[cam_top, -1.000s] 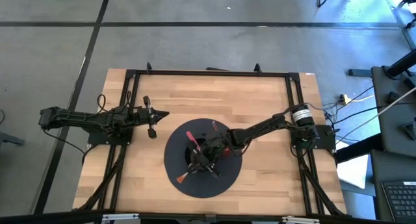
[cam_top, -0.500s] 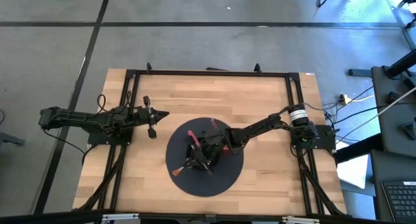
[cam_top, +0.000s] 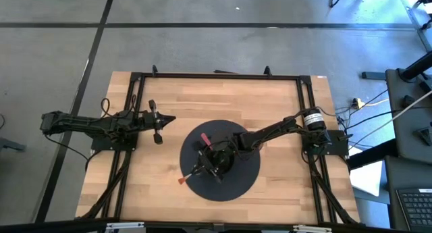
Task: Pick & Place Utensil
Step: Put the orange spoon into the black bowl
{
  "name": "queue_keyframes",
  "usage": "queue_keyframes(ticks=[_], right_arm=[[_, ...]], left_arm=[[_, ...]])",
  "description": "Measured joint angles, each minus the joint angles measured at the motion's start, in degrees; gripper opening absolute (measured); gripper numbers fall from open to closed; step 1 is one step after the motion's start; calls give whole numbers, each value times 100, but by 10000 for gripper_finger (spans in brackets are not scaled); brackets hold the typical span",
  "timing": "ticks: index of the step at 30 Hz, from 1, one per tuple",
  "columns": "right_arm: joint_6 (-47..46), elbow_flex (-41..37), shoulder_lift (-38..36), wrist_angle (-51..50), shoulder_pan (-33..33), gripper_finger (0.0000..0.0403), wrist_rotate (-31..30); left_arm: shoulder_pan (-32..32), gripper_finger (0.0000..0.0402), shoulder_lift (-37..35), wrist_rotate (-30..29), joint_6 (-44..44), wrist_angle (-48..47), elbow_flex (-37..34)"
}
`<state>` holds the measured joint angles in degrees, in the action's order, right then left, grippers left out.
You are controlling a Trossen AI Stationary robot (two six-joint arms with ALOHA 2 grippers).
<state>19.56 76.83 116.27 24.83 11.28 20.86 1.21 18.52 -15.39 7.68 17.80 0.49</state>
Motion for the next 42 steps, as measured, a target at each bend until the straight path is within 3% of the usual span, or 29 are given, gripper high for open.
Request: queue_keyframes(ticks=[8,15,22,35,42], right_arm=[[459,341,-170,-921,199,10,-952],[679,1026,-269,-2127,789,10,-3880],[48,818,-244,-1937,1084,10,-5524],[267,-17,-37,-1228,884,10,-5718],[532,-30,-35,-1370,789,10,-4563]], left_arm=[[1,4,-2,2,-1,2,0],[0,4,0,0,-32,3,0],[1,4,0,2,-120,5,0],[2,4,0,-10,-150,3,0],[0,4,0,-12,-150,3,0]])
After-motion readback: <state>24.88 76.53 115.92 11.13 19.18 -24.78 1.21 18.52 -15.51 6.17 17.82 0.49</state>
